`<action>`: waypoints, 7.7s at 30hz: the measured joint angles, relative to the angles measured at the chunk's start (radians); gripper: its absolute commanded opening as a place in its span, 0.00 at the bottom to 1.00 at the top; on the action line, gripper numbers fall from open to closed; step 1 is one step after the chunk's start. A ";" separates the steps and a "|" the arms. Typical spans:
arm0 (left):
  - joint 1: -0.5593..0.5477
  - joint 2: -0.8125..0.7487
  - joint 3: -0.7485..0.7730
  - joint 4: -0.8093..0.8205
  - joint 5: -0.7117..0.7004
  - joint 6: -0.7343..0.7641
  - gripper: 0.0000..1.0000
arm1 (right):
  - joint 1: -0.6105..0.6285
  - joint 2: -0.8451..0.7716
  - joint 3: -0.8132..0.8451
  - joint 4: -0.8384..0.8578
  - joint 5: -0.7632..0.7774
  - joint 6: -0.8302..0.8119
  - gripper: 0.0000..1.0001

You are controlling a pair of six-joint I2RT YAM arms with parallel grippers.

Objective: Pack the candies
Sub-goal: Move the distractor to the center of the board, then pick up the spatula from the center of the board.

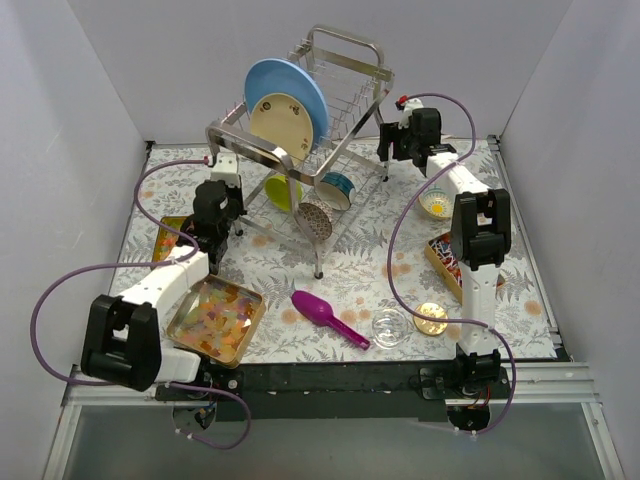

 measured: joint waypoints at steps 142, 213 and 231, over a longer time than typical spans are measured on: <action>0.443 -0.624 0.017 -0.963 0.789 0.322 0.29 | 0.874 -0.820 -1.181 -0.195 -0.056 -0.372 0.44; -0.230 -0.137 0.409 -0.612 1.136 0.940 0.00 | 0.180 -0.764 -0.423 -1.250 -1.097 -0.715 0.29; -0.312 0.019 0.345 -0.462 1.133 0.413 0.00 | 0.057 -1.246 -0.480 -0.823 -0.553 -0.592 0.71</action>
